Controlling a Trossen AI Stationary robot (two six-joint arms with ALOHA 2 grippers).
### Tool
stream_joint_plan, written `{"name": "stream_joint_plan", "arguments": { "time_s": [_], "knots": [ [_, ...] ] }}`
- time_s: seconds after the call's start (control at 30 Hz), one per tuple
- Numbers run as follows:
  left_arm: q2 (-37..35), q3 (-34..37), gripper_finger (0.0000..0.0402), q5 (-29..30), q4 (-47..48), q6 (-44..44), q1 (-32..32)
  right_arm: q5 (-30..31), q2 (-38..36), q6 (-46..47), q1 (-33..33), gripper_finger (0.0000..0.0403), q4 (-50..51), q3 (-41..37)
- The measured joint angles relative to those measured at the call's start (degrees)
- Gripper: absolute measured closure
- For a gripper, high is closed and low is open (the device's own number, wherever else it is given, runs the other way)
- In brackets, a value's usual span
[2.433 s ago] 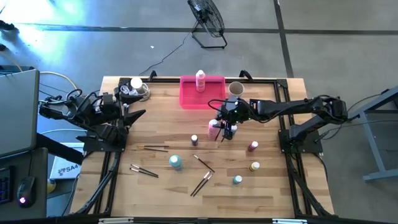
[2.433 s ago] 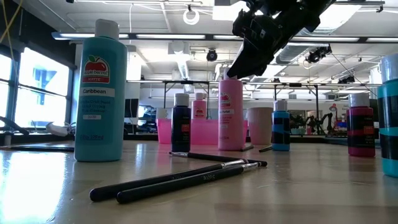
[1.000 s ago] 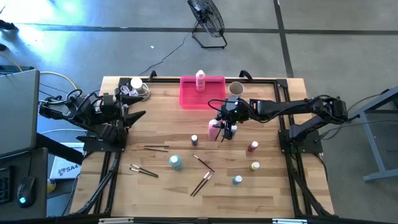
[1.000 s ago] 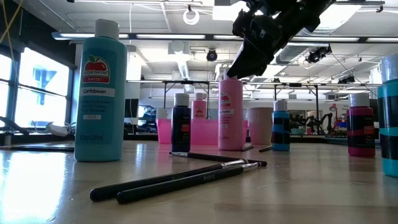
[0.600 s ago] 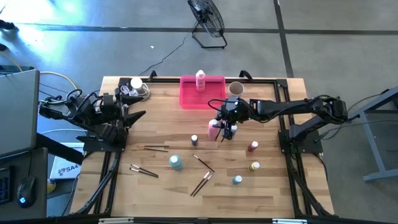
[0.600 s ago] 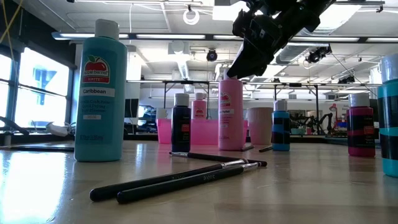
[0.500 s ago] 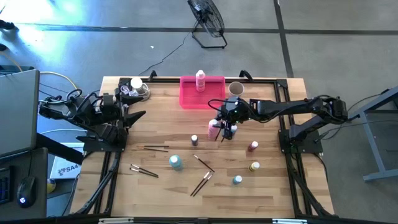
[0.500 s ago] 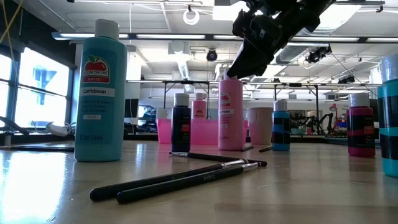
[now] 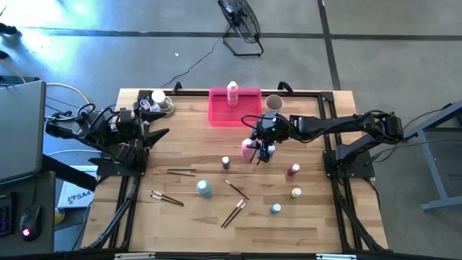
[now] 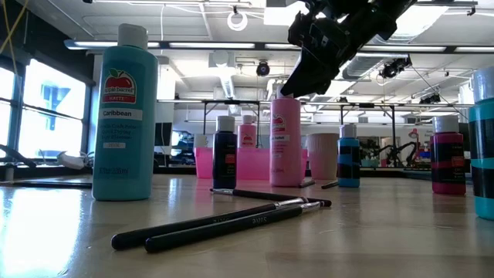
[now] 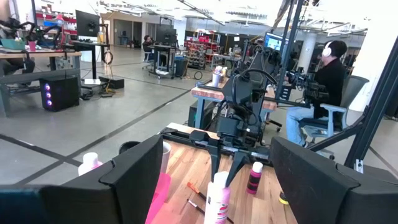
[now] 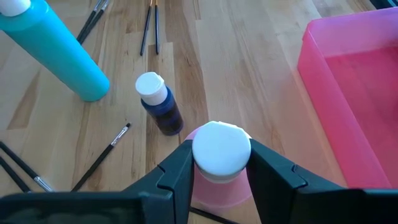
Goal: Pick & Place Paint Supplies
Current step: Put the big pink paint bottle into the pink bin
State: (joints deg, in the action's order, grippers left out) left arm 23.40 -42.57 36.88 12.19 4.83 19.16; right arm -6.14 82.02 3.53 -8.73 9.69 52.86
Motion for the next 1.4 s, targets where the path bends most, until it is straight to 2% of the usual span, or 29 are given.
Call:
{"name": "stream_joint_plan", "arguments": {
  "time_s": [1.4],
  "knots": [
    [0.0, 0.0, 0.0108, 0.0, 0.0, 0.0, 0.0, 1.1, -0.9, 0.7, 0.0, 0.0278, -1.7, 0.0]
  ]
}}
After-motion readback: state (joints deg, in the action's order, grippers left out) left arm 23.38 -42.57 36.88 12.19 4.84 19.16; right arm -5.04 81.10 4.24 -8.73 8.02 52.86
